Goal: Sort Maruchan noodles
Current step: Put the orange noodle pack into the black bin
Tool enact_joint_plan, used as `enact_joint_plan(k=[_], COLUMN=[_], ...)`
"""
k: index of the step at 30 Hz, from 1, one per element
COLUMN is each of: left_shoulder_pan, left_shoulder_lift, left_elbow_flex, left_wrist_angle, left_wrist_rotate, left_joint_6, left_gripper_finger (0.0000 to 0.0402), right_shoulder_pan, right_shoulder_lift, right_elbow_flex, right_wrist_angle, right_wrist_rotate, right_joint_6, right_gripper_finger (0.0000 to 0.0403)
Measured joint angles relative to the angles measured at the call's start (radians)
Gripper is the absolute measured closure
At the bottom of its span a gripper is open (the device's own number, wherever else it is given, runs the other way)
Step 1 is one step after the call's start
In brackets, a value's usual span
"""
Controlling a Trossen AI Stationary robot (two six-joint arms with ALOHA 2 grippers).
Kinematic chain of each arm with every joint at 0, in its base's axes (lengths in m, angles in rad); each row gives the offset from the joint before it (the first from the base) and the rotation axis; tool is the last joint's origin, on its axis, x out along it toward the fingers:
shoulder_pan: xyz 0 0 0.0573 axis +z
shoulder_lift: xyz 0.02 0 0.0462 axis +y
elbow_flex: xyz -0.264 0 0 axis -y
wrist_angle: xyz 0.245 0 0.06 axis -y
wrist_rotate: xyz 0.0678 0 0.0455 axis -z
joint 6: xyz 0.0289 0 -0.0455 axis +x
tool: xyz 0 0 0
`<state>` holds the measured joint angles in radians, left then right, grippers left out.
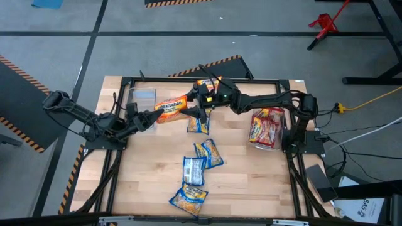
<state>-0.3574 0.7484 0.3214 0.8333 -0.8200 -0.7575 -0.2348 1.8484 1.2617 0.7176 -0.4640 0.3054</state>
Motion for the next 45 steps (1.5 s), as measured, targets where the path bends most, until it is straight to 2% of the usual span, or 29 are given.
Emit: enact_joint_plan(k=[7, 17, 21, 29, 34, 38, 45], left_shoulder_pan=[0.030, 0.054, 0.054, 0.072, 0.078, 0.078, 0.078], left_shoulder_lift=[0.045, 0.051, 0.051, 0.051, 0.048, 0.018, -0.068], left_elbow_flex=[0.000, 0.000, 0.000, 0.000, 0.000, 0.000, 0.000], left_wrist_angle=[0.055, 0.060, 0.059, 0.044, 0.013, 0.009, 0.015], left_wrist_rotate=[0.032, 0.055, 0.052, 0.043, 0.025, 0.021, -0.042], left_joint_6=[-0.025, -0.025, -0.021, -0.014, 0.010, 0.099, 0.259], left_gripper_finger=[0.0395, 0.0395, 0.0395, 0.0393, 0.0365, 0.0328, 0.0282], right_shoulder_pan=[0.010, 0.020, 0.019, 0.019, 0.018, 0.018, -0.037], right_shoulder_lift=[0.014, 0.035, 0.035, 0.035, 0.035, 0.035, 0.025], right_elbow_flex=[0.031, 0.077, 0.083, 0.084, 0.084, 0.085, 0.085], right_wrist_angle=[-0.006, -0.097, -0.125, -0.162, -0.173, -0.170, -0.202], right_wrist_rotate=[-0.067, -0.061, -0.058, -0.026, -0.034, -0.036, -0.031], right_joint_6=[0.002, -0.012, -0.024, -0.029, -0.030, -0.030, 0.026], right_gripper_finger=[0.0100, 0.0106, 0.0151, 0.0293, 0.0360, 0.0388, 0.0385])
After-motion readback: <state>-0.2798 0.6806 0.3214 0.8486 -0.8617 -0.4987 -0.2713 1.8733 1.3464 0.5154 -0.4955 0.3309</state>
